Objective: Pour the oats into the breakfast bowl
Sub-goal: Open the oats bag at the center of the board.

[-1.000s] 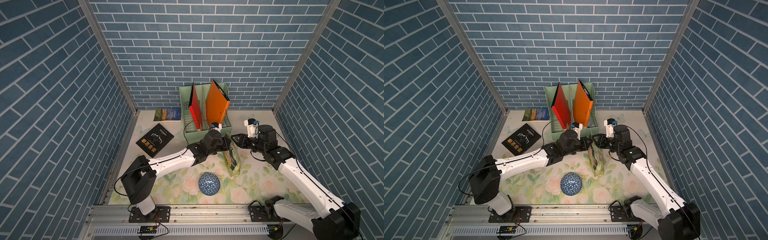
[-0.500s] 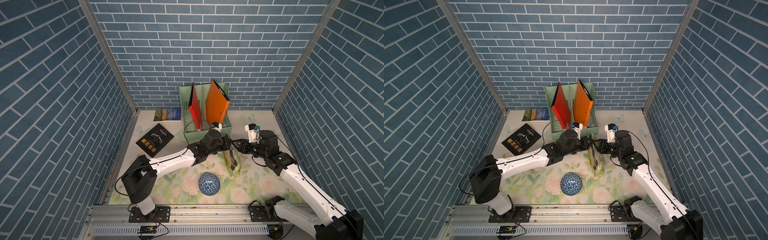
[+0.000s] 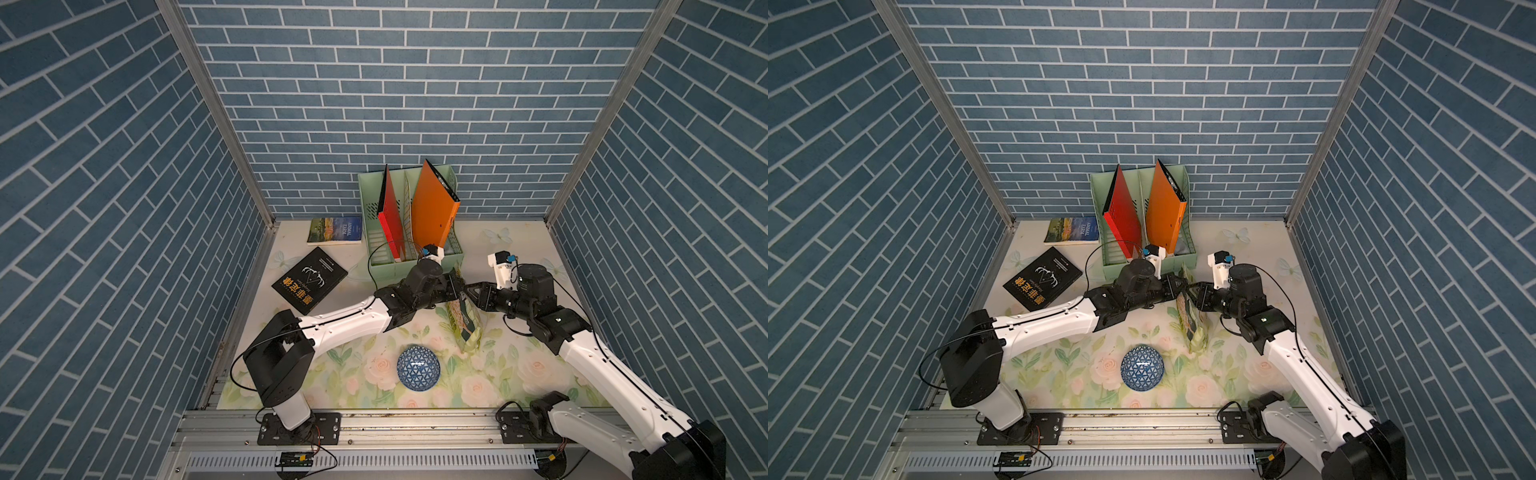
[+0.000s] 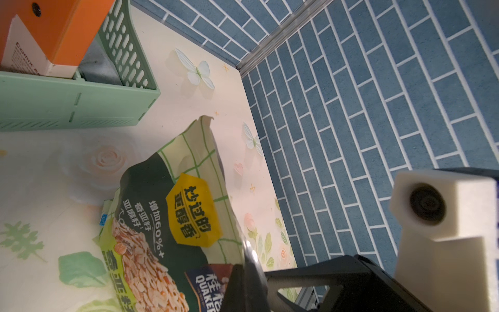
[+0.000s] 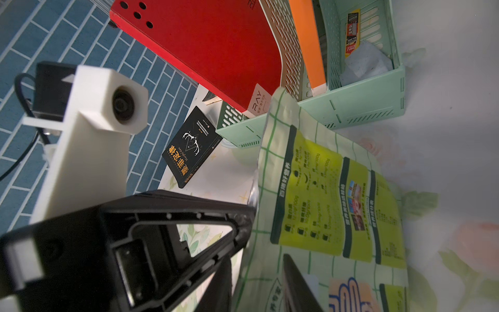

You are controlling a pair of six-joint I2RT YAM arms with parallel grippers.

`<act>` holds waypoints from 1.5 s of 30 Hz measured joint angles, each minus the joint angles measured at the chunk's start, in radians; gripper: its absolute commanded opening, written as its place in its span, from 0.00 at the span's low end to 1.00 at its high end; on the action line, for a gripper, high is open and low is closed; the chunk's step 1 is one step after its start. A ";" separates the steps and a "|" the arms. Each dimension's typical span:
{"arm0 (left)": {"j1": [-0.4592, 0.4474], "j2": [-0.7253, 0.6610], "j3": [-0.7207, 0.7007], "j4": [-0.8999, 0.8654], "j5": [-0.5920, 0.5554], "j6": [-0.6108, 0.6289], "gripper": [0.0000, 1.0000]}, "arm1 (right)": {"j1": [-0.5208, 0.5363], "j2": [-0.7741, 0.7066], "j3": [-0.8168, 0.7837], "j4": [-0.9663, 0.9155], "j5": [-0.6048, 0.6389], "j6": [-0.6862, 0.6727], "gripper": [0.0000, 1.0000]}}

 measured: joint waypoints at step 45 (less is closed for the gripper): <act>0.000 0.002 0.000 -0.007 0.003 -0.002 0.00 | 0.028 0.025 0.000 0.010 0.069 0.026 0.15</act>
